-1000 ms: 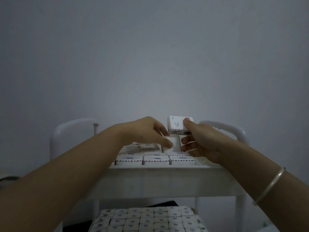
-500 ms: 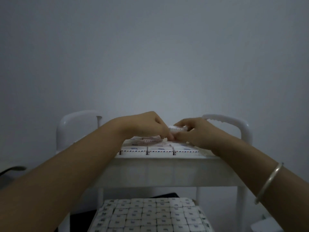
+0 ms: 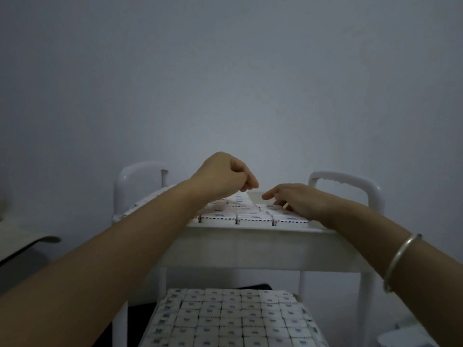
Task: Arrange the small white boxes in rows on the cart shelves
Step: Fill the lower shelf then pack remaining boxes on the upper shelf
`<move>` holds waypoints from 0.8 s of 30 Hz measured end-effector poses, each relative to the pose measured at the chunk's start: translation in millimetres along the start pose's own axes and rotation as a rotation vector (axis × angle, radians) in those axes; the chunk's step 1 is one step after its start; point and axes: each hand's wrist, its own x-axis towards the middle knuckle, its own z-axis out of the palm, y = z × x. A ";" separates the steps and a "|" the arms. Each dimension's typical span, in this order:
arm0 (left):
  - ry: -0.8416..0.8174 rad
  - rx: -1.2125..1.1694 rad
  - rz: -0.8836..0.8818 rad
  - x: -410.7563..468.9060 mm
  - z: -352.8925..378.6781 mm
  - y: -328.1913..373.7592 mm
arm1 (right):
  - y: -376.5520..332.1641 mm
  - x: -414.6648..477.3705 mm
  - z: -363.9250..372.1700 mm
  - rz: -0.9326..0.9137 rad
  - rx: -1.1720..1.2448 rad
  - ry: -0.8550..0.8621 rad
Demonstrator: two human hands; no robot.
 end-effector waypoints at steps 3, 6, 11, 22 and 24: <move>0.041 0.031 0.073 -23.6 -9.4 6.2 | -1.3 0.6 2.3 0.005 0.121 0.110; 0.070 0.041 0.127 -57.7 -27.7 12.4 | -6.5 -9.0 1.1 -0.132 0.075 0.380; 0.000 0.021 0.074 -133.1 -65.6 1.4 | -63.0 -57.6 25.2 -0.511 0.129 0.685; 0.037 0.149 -0.545 -317.2 -139.6 -157.3 | -150.5 -94.8 242.6 -0.709 0.054 -0.155; 0.112 0.149 -0.639 -350.4 -153.8 -182.5 | -154.3 -85.4 283.6 -0.669 0.053 -0.228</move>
